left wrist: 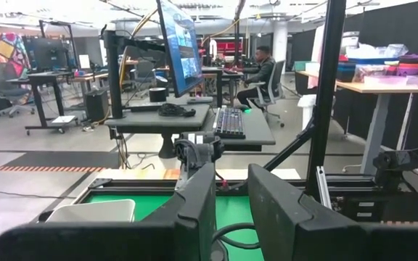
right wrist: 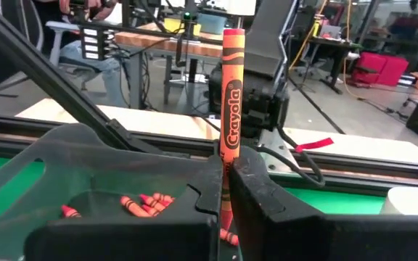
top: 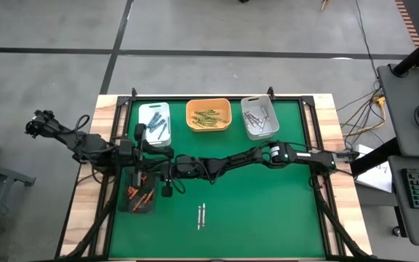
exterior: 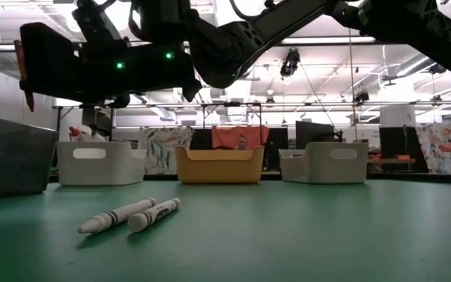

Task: Sort crayons
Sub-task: Put the orange crayon into the black bin, then put the white crayon into the gray bin

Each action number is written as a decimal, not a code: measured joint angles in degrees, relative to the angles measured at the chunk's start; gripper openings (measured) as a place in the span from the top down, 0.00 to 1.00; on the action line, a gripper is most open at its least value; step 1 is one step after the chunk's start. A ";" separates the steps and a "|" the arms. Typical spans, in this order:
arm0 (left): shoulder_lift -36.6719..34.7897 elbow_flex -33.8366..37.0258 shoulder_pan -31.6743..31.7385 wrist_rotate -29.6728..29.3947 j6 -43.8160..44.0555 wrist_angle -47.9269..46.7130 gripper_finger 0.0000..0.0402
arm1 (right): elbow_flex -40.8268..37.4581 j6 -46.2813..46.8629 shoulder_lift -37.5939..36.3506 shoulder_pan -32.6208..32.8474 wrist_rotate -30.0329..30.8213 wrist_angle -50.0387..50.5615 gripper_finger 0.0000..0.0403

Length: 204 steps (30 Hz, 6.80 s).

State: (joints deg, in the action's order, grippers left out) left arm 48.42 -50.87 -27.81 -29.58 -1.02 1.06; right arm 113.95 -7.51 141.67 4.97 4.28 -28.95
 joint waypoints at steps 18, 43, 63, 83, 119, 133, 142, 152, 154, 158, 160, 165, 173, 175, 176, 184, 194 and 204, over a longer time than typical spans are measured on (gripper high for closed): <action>0.00 0.00 0.00 -0.04 0.02 0.38 0.84 | 0.00 1.49 -0.07 -0.01 1.88 0.58 0.68; 4.95 0.02 0.07 -0.04 7.15 -2.38 0.84 | -0.53 -4.48 -19.93 10.00 1.72 66.01 0.73; 22.60 0.02 -0.07 0.12 34.01 -1.52 0.84 | -11.66 22.07 -36.39 26.09 2.77 102.62 0.77; 46.85 -13.75 -6.46 7.89 56.34 -11.56 0.84 | -40.03 46.47 -51.67 41.09 5.23 83.89 0.81; 84.03 -59.74 -10.93 -3.54 87.52 -72.02 0.81 | -48.90 50.99 -51.49 49.66 16.74 69.65 0.83; 83.97 -54.05 -11.00 -2.36 95.73 -69.50 0.60 | -52.37 50.19 -51.49 49.66 16.65 68.47 0.83; 83.97 -53.51 -10.99 -3.31 96.06 -66.49 0.60 | -52.37 49.46 -51.49 49.66 16.59 68.49 0.82; 85.29 -53.44 -10.99 -4.44 96.02 -66.48 0.60 | -52.37 49.46 -51.49 49.66 16.59 68.47 0.82; 85.89 -53.39 -10.99 -4.43 96.04 -66.46 0.60 | -52.37 49.47 -51.49 49.66 16.59 68.47 0.82; 86.61 -53.35 -10.99 -4.49 96.26 -66.42 0.60 | -52.37 49.46 -51.49 49.66 16.59 68.47 0.82; 86.98 -53.40 -11.04 -5.07 96.53 -66.39 0.61 | -52.37 49.46 -51.49 49.66 16.59 68.47 0.82; 87.28 -53.44 -11.04 -5.76 97.11 -66.10 0.71 | -52.37 49.46 -51.49 49.66 16.70 68.41 0.82; 87.54 -53.05 -10.93 -9.36 97.53 -69.54 0.98 | -52.37 46.47 -51.49 49.66 20.38 65.34 0.82; 87.30 -53.05 -10.93 -10.14 96.26 -70.77 0.97 | -52.37 44.48 -51.48 49.66 23.50 64.09 0.82; 86.91 -53.04 -10.93 -10.20 95.02 -71.26 0.97 | -52.37 43.18 -51.49 49.65 25.21 63.19 0.82; 77.18 -53.02 -11.10 -23.55 81.46 -71.26 1.00 | -52.37 28.23 -51.49 47.29 30.54 54.50 0.86; 63.68 -52.87 -12.65 -41.51 52.07 -63.14 1.00 | -53.40 3.93 -51.55 41.17 31.11 36.24 0.87; 58.08 -52.78 -7.43 -43.54 41.52 -71.21 1.00 | -61.33 0.55 -57.59 30.91 29.75 28.71 0.87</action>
State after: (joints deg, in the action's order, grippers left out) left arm 106.51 -103.66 -35.24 -73.12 40.50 -70.15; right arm 52.62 -6.95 84.07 35.88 34.03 -0.24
